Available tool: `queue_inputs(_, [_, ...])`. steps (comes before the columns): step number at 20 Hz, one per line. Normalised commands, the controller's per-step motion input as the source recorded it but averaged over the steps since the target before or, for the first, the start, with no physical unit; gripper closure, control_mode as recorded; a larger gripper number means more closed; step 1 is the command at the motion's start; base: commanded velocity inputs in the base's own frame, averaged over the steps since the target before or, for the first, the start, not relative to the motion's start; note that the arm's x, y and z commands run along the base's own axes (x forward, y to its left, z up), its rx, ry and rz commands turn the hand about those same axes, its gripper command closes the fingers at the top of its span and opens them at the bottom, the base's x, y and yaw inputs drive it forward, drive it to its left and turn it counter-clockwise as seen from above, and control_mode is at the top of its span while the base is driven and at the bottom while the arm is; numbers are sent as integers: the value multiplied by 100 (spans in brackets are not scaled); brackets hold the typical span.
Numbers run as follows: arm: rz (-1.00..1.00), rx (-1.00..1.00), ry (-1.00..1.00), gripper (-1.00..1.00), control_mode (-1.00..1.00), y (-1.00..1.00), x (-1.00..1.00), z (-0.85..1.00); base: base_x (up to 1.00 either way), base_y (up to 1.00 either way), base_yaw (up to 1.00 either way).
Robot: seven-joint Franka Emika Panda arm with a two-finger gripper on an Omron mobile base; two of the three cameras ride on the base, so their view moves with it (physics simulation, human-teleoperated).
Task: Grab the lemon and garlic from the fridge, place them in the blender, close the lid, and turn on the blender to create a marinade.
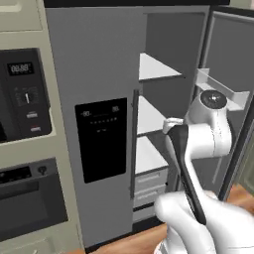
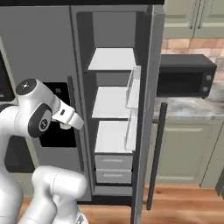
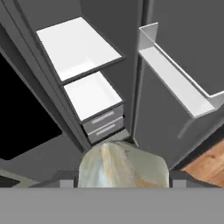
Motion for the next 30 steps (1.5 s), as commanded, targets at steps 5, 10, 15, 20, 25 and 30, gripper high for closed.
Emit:
queue_inputs(5, [0, 0, 0, 100, 100, 0, 0, 0, -88, 0, -73])
queue_inputs(10, [0, 0, 0, 100, 100, 0, 0, 0, -52, -1, -86])
queue_inputs(15, [0, 0, 0, 100, 100, 0, 0, 0, -26, -24, -84])
queue_inputs(20, [0, 0, 0, 100, 100, 0, 0, 0, 2, -51, -86])
queue_inputs(25, [0, 0, 0, 100, 100, 0, 0, 0, 56, -47, -71])
queue_inputs(30, [0, 0, 0, 100, 100, 0, 0, 0, 97, -37, -41])
